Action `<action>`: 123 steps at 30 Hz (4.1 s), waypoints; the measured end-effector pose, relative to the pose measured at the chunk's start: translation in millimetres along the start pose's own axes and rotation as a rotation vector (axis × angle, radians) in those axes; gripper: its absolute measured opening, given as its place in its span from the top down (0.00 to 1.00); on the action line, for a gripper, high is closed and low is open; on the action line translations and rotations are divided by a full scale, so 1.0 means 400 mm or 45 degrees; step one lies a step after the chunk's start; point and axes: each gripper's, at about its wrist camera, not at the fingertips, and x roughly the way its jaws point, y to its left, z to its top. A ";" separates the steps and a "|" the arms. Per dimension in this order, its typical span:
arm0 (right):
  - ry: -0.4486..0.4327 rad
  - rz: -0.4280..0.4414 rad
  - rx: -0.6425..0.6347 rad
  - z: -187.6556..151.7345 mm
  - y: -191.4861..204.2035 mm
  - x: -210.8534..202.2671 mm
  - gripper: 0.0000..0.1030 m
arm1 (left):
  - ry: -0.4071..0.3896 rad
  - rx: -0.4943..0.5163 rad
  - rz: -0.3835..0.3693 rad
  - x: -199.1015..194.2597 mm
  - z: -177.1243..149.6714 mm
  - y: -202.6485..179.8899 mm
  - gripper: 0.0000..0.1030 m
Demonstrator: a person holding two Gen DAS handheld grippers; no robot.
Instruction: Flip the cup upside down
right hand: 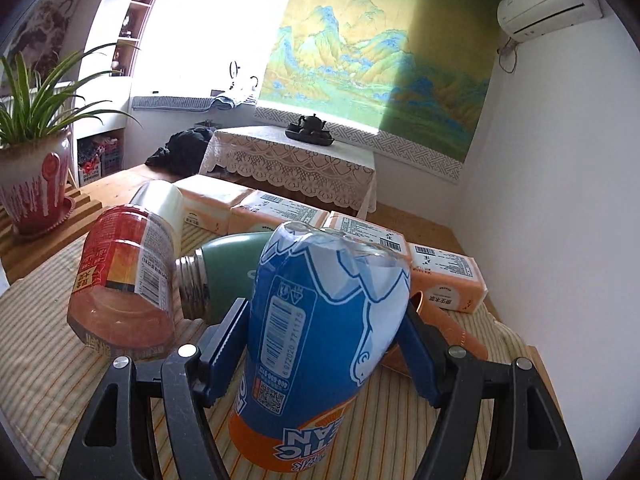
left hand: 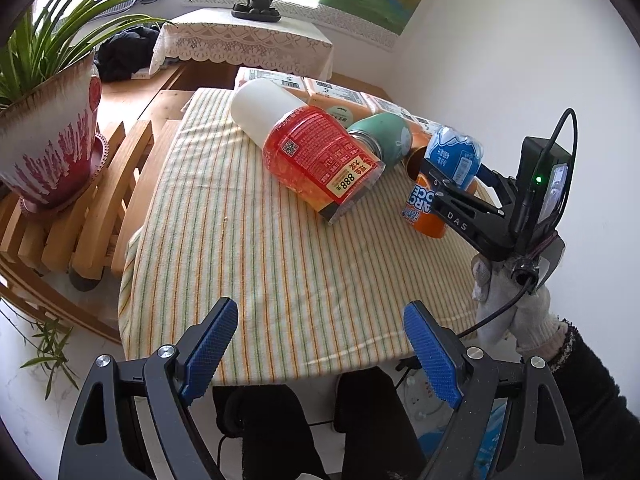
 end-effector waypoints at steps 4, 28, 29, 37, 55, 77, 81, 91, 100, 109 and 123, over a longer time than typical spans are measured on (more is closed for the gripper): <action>0.016 0.037 0.020 -0.017 -0.012 -0.026 0.34 | -0.009 0.007 -0.003 -0.006 -0.003 -0.007 0.15; -0.074 0.026 0.293 -0.101 -0.125 -0.315 0.15 | -0.558 0.216 0.285 -0.106 -0.071 -0.240 0.14; -0.091 0.015 0.323 -0.111 -0.134 -0.336 0.15 | -0.609 0.220 0.303 -0.112 -0.079 -0.252 0.14; -0.304 -0.106 0.411 -0.167 -0.169 -0.487 0.15 | -0.937 0.229 0.429 -0.161 -0.152 -0.327 0.09; -0.397 -0.163 0.474 -0.185 -0.166 -0.590 0.15 | -1.025 0.261 0.451 -0.217 -0.221 -0.352 0.01; -0.353 -0.168 0.488 -0.214 -0.161 -0.557 0.06 | -0.964 0.262 0.474 -0.168 -0.225 -0.340 0.01; -0.360 -0.169 0.488 -0.214 -0.159 -0.557 0.06 | -0.961 0.257 0.474 -0.166 -0.222 -0.338 0.01; -0.354 -0.159 0.484 -0.210 -0.156 -0.550 0.06 | -0.958 0.251 0.477 -0.160 -0.215 -0.334 0.01; -0.351 -0.164 0.482 -0.212 -0.156 -0.547 0.06 | -0.957 0.246 0.476 -0.159 -0.210 -0.329 0.01; -0.349 -0.165 0.482 -0.212 -0.155 -0.547 0.06 | -0.954 0.244 0.476 -0.157 -0.211 -0.327 0.01; -0.345 -0.164 0.485 -0.211 -0.159 -0.546 0.06 | -0.954 0.243 0.476 -0.156 -0.214 -0.326 0.01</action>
